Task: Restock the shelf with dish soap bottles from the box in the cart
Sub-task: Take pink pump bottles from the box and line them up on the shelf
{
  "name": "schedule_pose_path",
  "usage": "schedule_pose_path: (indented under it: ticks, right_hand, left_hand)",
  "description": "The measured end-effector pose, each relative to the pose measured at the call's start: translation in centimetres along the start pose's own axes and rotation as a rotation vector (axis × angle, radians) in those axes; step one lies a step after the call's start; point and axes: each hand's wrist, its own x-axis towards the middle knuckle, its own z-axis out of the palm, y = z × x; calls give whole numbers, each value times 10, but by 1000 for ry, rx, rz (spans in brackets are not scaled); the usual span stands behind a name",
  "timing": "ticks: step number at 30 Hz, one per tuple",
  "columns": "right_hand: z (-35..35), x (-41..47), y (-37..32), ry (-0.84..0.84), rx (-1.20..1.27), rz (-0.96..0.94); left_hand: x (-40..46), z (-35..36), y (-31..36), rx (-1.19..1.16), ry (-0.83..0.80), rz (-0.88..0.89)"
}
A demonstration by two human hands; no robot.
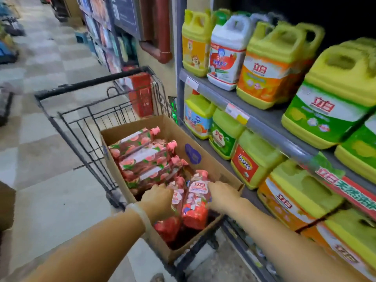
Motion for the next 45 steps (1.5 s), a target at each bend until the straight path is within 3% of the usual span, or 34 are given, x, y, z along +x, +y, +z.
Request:
schedule_pose_path:
  ticks: [7, 12, 19, 24, 28, 34, 40, 45]
  right_hand:
    - [25, 77, -16, -116, 258, 220]
    - [53, 102, -10, -76, 506, 474]
    - [87, 125, 11, -84, 1082, 679]
    - [105, 137, 21, -154, 1364, 764]
    - [102, 138, 29, -242, 1440, 777]
    - [104, 139, 29, -190, 1489, 734]
    - [86, 123, 32, -161, 1594, 533]
    - [42, 103, 27, -44, 1590, 321]
  left_hand:
    - [85, 12, -33, -24, -219, 151]
    - [118, 26, -24, -270, -373, 191]
    - [148, 56, 0, -511, -347, 130]
    - [170, 75, 6, -457, -341, 121]
    - [175, 78, 5, -553, -356, 75]
    - [172, 92, -1, -711, -335, -34]
    - [140, 60, 0, -1116, -444, -126]
    - [126, 26, -6, -1257, -498, -29]
